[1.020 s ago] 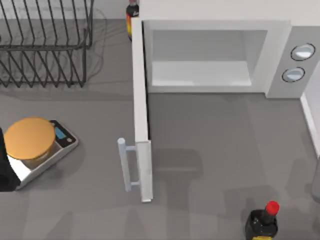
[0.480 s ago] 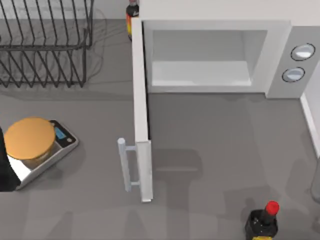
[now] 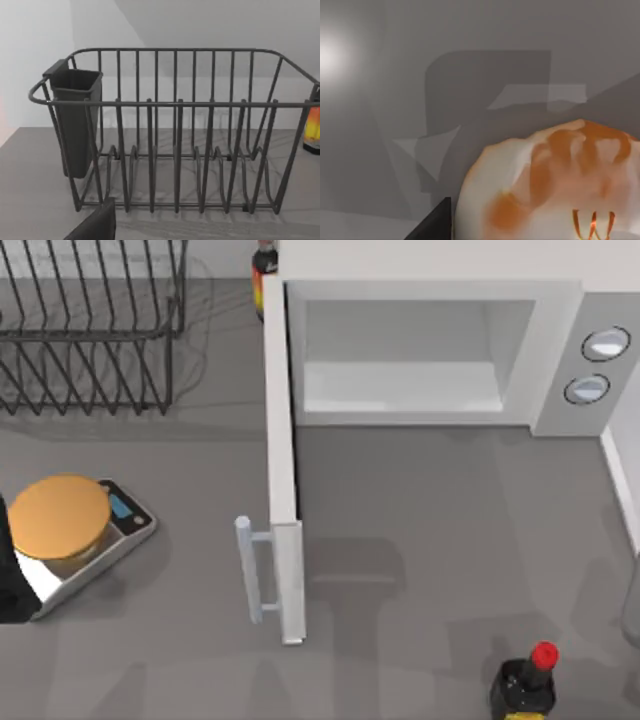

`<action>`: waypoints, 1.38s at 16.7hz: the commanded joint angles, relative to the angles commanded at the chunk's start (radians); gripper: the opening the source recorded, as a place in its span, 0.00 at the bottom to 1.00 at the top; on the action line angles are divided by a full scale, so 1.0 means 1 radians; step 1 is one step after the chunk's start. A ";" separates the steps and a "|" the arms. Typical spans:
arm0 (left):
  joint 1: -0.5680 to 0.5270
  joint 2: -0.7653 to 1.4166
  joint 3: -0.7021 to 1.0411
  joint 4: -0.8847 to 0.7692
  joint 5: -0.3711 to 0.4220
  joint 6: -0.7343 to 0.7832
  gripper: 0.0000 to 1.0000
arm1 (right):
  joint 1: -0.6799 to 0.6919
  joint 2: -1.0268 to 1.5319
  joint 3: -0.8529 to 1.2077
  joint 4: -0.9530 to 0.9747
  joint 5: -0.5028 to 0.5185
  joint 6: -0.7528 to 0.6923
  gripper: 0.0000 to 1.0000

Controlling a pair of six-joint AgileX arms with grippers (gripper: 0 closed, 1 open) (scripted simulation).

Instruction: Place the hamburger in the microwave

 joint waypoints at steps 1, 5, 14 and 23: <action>0.000 0.000 0.000 0.000 0.000 0.000 1.00 | -0.001 -0.069 0.049 -0.111 -0.005 0.019 0.00; 0.000 0.000 0.000 0.000 0.000 0.000 1.00 | -0.003 -0.095 0.107 -0.185 -0.005 0.014 0.00; 0.000 0.000 0.000 0.000 0.000 0.000 1.00 | -0.005 -0.243 0.339 -0.576 -0.005 0.011 0.00; 0.000 0.000 0.000 0.000 0.000 0.000 1.00 | 0.046 -0.164 0.381 -0.475 0.045 0.093 0.00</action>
